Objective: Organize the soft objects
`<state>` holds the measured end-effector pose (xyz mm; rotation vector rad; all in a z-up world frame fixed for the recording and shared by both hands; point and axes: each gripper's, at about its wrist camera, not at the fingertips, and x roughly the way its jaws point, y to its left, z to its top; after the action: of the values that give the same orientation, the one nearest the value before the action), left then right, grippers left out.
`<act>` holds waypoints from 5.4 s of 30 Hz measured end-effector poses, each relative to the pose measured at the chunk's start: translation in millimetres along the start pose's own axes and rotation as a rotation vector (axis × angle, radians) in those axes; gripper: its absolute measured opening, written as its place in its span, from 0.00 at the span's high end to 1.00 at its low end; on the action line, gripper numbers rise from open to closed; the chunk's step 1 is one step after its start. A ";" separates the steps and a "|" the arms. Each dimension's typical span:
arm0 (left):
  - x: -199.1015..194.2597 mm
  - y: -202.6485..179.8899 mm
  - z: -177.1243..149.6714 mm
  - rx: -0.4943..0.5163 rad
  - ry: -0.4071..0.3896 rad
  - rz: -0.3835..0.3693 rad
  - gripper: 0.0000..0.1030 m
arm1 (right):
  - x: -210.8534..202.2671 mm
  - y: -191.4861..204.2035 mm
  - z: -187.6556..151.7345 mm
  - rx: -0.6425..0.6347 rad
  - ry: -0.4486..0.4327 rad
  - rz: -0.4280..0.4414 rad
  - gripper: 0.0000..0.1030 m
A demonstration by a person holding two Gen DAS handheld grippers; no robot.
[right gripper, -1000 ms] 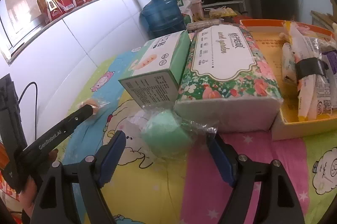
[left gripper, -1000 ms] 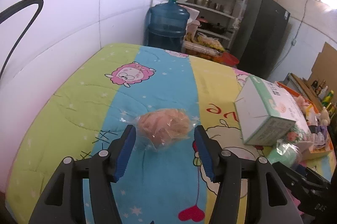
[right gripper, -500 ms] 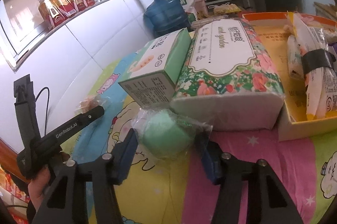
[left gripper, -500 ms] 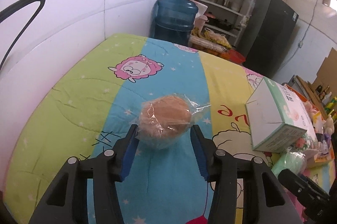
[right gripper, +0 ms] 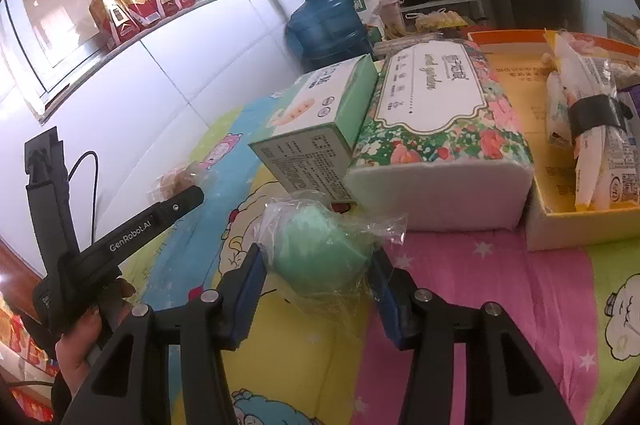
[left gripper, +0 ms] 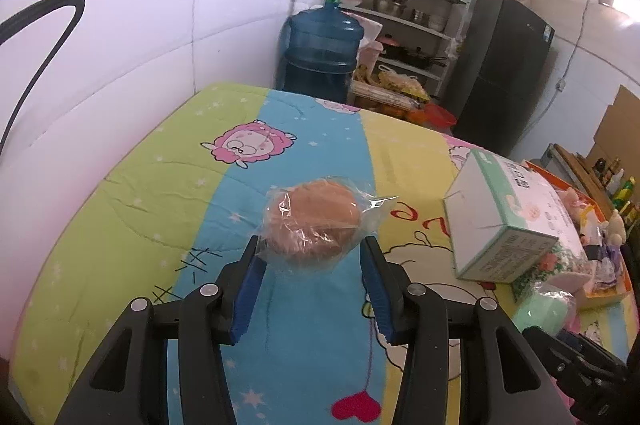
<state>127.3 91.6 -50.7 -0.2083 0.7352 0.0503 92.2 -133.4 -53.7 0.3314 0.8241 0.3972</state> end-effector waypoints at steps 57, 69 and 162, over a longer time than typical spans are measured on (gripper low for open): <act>3.5 -39.9 -12.3 0.117 0.050 -0.042 0.29 | -57.2 -30.1 4.1 0.018 -0.105 0.007 0.50; 28.3 -58.7 -19.1 0.194 0.168 -0.035 0.25 | -53.0 -30.9 3.8 0.024 -0.100 0.011 0.50; 18.3 3.6 -7.3 0.057 0.122 0.036 0.30 | -50.8 -55.3 12.6 0.075 -0.100 0.090 0.49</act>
<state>135.6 93.1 -68.9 -0.1449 0.8613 0.0507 82.3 -207.1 -37.1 0.4557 0.7295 0.4310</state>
